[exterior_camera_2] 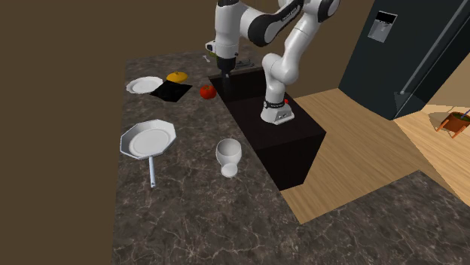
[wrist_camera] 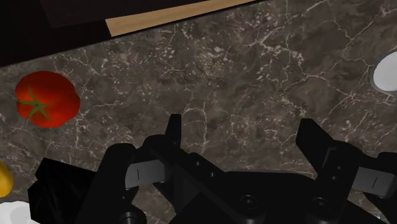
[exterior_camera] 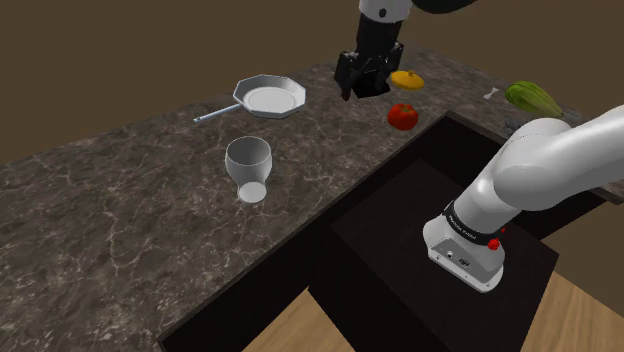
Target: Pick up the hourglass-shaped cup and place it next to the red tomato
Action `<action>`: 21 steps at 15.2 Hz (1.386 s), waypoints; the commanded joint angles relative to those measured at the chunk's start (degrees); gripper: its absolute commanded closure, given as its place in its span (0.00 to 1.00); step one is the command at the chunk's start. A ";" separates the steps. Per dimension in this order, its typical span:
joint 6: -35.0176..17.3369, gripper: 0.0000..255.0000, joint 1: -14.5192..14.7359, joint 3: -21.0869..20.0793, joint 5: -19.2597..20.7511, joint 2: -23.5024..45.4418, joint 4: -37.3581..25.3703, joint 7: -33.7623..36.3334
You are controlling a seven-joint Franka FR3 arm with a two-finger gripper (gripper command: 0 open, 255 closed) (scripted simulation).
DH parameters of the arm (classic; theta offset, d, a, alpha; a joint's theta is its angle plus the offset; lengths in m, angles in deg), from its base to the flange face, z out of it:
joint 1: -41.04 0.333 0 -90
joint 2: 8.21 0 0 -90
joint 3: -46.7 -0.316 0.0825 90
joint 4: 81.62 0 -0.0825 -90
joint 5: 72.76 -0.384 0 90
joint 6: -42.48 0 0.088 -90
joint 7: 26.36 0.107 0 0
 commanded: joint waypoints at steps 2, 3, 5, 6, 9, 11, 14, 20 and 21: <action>-3.09 0.00 0.49 -3.76 -0.61 3.91 -1.28 4.69; -4.02 0.00 0.60 -5.10 -0.67 5.36 -1.92 6.35; -5.81 0.00 0.71 -7.77 -0.47 8.48 -3.43 9.77; -6.66 0.00 0.69 -9.12 -0.21 10.14 -4.30 11.53; -8.98 0.00 0.46 -13.12 1.38 15.55 -7.37 17.11; -10.26 0.00 0.22 -15.72 3.19 19.54 -9.81 21.12; -11.60 0.00 -0.05 -19.38 7.16 26.14 -14.08 27.65; -13.37 0.00 0.78 -22.25 14.18 35.39 -19.04 36.19; -14.07 0.00 0.76 -22.19 14.54 35.78 -18.62 36.44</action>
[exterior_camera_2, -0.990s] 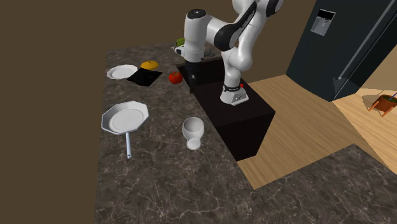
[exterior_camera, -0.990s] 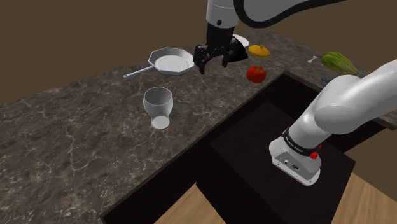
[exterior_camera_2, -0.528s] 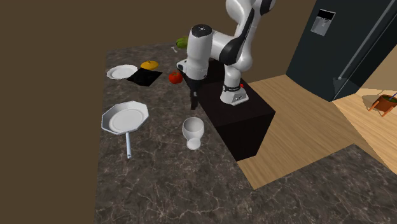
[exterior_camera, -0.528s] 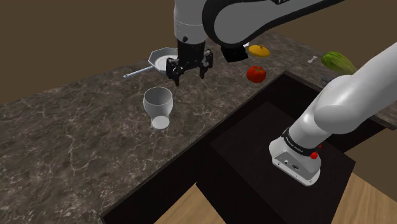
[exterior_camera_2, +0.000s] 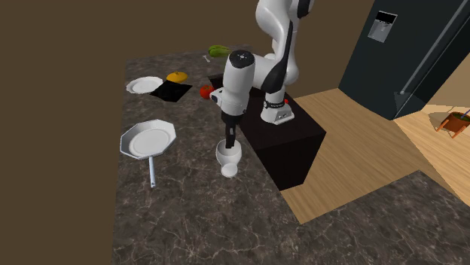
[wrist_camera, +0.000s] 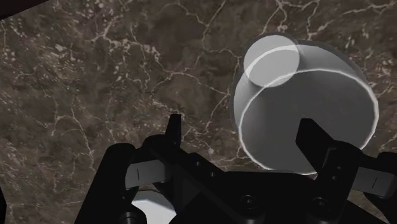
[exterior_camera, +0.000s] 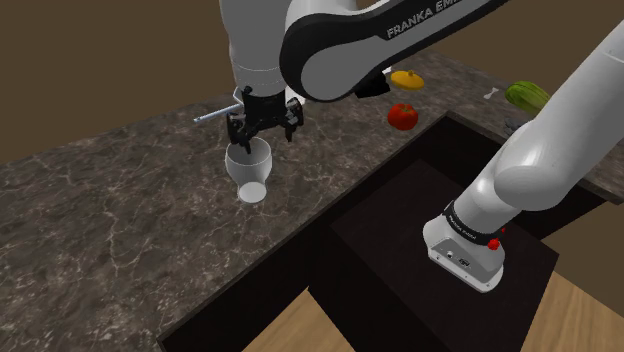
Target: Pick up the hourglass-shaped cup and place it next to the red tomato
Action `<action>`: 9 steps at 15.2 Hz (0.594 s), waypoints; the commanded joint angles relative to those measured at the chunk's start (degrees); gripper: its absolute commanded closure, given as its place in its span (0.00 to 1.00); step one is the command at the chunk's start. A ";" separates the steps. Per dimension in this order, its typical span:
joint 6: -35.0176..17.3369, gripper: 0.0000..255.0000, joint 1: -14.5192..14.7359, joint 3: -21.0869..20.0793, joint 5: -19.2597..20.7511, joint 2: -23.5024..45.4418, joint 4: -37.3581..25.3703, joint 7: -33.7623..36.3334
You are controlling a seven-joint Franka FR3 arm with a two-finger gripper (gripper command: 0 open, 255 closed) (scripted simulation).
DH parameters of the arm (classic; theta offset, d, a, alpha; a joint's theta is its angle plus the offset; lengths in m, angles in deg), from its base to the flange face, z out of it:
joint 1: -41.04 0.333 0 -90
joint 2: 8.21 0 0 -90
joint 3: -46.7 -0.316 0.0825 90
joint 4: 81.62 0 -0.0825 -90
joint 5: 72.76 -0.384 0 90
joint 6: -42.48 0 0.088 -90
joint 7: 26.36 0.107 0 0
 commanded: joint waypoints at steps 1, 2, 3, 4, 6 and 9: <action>-1.51 0.00 0.02 0.01 0.91 0.98 0.80 0.81; -2.20 0.00 -0.01 0.06 1.32 1.39 1.20 1.08; -2.89 0.00 -0.03 0.12 1.74 1.83 1.58 1.37; -3.57 0.00 -0.05 0.18 2.18 2.27 1.94 1.67; -3.96 0.00 -0.06 0.22 2.43 2.53 2.15 1.84; -3.96 0.00 -0.06 0.23 2.43 2.53 2.15 1.84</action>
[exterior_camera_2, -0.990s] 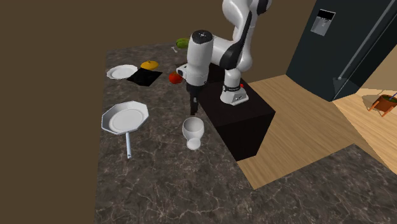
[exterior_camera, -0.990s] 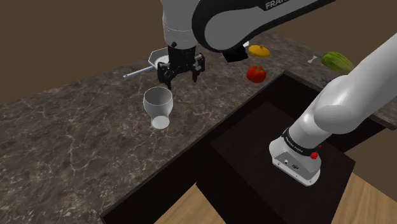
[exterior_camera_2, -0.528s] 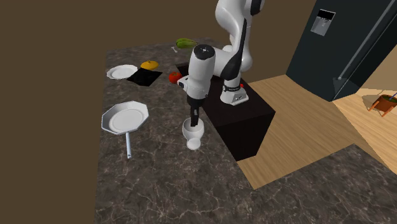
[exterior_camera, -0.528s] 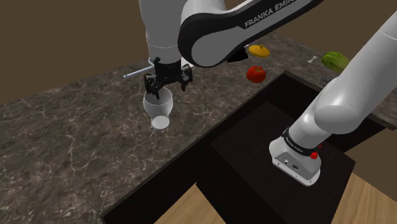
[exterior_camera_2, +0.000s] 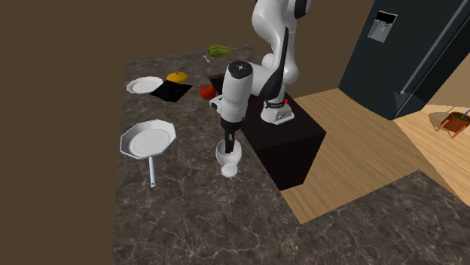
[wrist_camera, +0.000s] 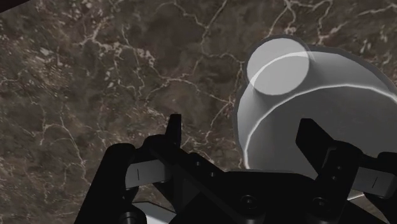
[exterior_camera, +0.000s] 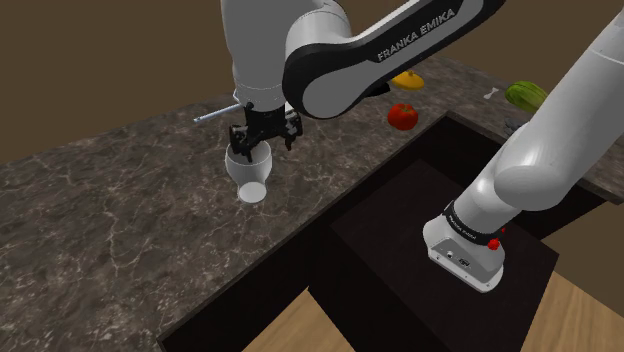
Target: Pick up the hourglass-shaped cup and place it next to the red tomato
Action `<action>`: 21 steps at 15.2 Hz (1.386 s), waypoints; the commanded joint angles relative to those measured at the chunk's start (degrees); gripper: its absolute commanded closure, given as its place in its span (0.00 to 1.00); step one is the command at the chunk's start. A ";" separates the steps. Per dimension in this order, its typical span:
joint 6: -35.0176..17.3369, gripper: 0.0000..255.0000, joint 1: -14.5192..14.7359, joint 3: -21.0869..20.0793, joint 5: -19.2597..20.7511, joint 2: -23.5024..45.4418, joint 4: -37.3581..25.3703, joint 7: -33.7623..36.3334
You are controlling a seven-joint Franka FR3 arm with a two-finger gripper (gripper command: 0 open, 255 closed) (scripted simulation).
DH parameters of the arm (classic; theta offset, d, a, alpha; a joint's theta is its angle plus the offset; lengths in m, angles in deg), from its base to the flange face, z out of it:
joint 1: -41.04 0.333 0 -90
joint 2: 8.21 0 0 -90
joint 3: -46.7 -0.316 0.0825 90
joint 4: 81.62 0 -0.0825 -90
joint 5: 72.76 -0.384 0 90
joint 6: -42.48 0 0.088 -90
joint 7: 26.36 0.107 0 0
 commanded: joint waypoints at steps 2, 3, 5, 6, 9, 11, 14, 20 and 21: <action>-0.03 0.00 0.00 0.00 0.03 0.02 0.01 0.01; -0.02 0.00 0.00 0.00 0.02 0.02 0.00 0.01; -0.02 1.00 0.00 0.00 0.02 0.02 0.00 0.01; -0.02 1.00 0.00 0.00 0.02 0.02 0.00 0.01; -0.01 1.00 -0.01 0.01 0.02 0.02 -0.01 -0.01; -0.03 1.00 -0.01 0.00 -0.01 -0.02 0.04 -0.02; 0.63 1.00 -0.04 -0.02 -0.45 -0.47 -0.32 -0.40; 4.70 1.00 -0.21 -0.04 -2.88 -3.09 -2.62 -2.63; 5.39 1.00 -0.23 -0.02 -3.23 -3.48 -3.04 -2.96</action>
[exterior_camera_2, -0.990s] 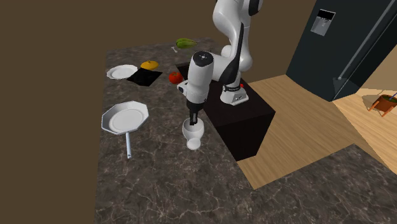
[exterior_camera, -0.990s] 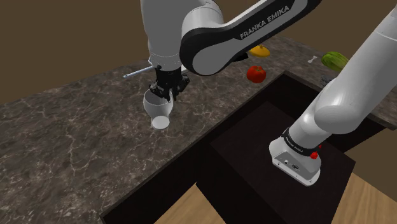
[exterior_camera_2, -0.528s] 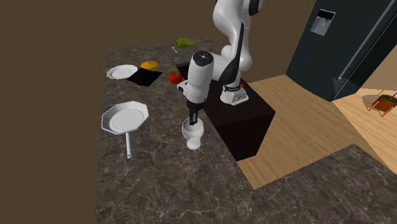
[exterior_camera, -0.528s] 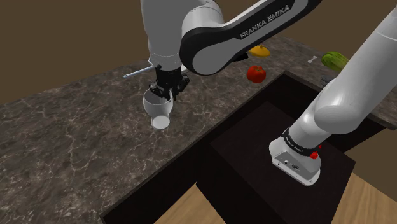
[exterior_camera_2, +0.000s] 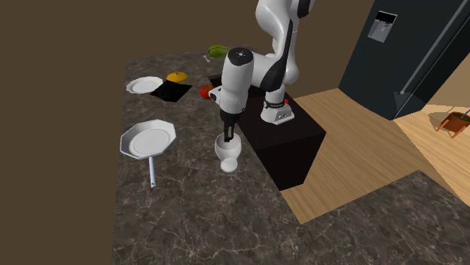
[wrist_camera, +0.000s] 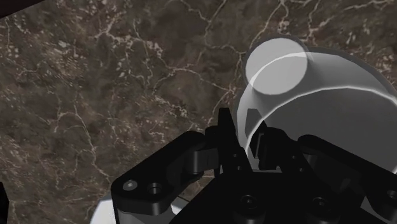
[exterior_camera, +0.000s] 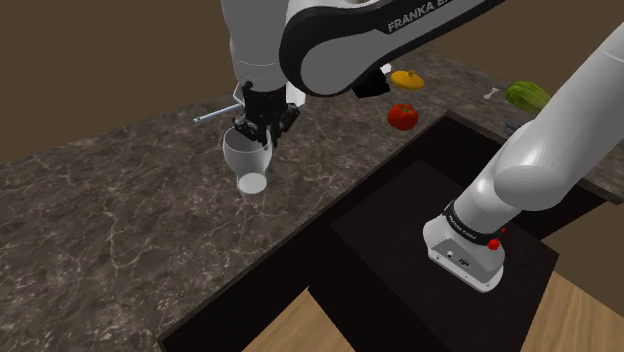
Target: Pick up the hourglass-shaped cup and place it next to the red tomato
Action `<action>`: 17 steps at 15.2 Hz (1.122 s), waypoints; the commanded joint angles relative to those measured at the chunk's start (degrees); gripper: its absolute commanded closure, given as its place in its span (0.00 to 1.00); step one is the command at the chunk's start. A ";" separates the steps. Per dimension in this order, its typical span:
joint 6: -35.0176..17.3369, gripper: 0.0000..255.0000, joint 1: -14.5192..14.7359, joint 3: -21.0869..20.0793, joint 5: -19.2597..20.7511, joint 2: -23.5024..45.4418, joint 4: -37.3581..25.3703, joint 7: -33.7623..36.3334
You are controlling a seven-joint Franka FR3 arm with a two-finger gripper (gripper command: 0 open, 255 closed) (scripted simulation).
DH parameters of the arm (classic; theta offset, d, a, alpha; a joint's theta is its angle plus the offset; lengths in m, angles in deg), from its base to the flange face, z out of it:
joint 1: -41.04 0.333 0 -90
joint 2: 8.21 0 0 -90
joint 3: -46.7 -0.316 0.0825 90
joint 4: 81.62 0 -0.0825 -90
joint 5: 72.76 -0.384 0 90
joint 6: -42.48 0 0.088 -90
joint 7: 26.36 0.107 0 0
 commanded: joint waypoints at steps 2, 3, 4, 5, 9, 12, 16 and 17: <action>2.22 1.00 -0.02 0.03 -1.05 -1.16 -1.43 -0.96; 2.93 1.00 -0.03 0.06 -1.34 -1.51 -1.90 -1.25; 3.63 1.00 -0.04 0.09 -1.62 -1.83 -2.38 -1.54; 4.34 1.00 -0.05 0.12 -1.89 -2.15 -2.87 -1.82; 7.21 1.00 -0.09 0.28 -2.81 -3.25 -4.97 -2.83; 9.39 1.00 -0.11 0.40 -3.35 -3.91 -6.68 -3.50; 12.32 1.00 -0.15 0.54 -3.90 -4.59 -9.15 -4.26; 13.06 1.00 -0.16 0.58 -4.01 -4.72 -9.79 -4.43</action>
